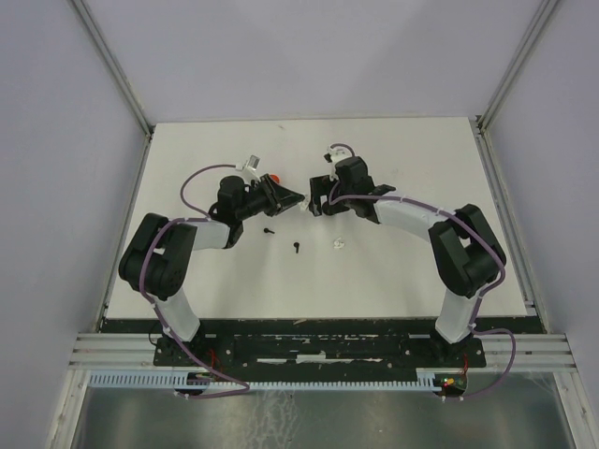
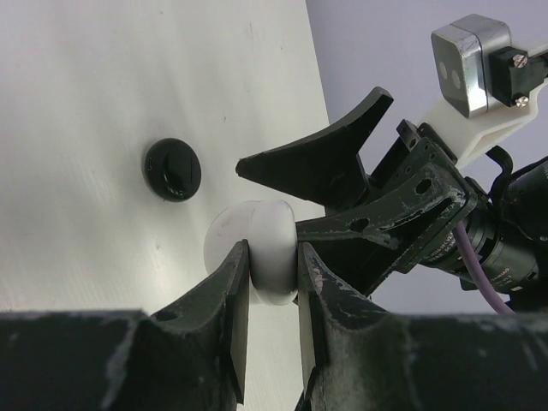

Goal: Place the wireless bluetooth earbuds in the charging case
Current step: Open the charging case.

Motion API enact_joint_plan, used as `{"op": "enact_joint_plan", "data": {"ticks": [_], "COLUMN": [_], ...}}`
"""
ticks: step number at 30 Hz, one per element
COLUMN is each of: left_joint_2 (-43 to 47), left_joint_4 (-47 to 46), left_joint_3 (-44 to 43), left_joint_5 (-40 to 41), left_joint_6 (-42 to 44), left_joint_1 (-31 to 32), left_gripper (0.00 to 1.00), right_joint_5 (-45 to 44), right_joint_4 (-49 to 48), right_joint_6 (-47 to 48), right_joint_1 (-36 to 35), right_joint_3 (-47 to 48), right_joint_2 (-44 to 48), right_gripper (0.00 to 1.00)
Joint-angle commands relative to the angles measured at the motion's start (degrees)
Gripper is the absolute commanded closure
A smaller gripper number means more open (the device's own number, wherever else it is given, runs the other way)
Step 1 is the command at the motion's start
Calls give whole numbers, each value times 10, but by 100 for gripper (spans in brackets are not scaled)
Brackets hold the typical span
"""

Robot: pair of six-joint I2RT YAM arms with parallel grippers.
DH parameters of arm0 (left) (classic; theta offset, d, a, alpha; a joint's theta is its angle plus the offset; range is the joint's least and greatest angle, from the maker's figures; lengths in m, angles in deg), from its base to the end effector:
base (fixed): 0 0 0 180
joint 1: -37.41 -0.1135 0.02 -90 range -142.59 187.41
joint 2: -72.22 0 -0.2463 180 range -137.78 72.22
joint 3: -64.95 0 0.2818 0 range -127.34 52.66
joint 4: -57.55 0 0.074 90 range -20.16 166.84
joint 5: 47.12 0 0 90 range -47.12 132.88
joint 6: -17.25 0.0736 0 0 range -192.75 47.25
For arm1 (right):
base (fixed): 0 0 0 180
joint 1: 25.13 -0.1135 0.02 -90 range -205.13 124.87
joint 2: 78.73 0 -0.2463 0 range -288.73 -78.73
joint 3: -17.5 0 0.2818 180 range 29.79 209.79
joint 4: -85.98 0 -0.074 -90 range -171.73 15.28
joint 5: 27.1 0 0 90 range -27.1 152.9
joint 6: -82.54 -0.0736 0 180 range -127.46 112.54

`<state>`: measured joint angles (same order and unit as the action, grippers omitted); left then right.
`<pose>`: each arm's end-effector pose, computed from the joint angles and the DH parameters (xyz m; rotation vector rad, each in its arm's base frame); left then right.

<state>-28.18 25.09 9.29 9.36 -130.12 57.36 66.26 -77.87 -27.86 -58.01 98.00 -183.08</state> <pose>0.3592 -0.1736 0.1286 -0.1775 2.0000 -1.4410 0.3770 0.2489 0.1434 -0.2848 2.3118 0.5480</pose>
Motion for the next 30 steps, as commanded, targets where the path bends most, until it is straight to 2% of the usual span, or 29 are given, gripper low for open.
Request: {"op": "enact_joint_plan", "data": {"ticks": [1, 6, 19, 22, 30], "left_joint_2": [5, 5, -3, -6, 0], "left_joint_4": [-47, -50, -72, -75, -75], "left_joint_3": [-10, -9, -6, -4, 0], "left_joint_5": [-27, -26, -25, -25, -18], "left_joint_6": [-30, -32, -46, -47, -47], "left_joint_1": [11, 10, 10, 10, 6], "left_gripper": [87, 75, 62, 62, 72], "right_joint_5": [13, 14, 26, 25, 6], "right_joint_4": [-67, -74, -77, -78, -71], "right_joint_6": [-21, -26, -38, -40, -33], "right_joint_1": [-5, -4, -4, -4, -5], "right_joint_3": [48, 59, 93, 97, 70], "right_joint_2": [-4, -9, -39, -42, -22], "right_gripper": [1, 0, 0, 0, 0]}}
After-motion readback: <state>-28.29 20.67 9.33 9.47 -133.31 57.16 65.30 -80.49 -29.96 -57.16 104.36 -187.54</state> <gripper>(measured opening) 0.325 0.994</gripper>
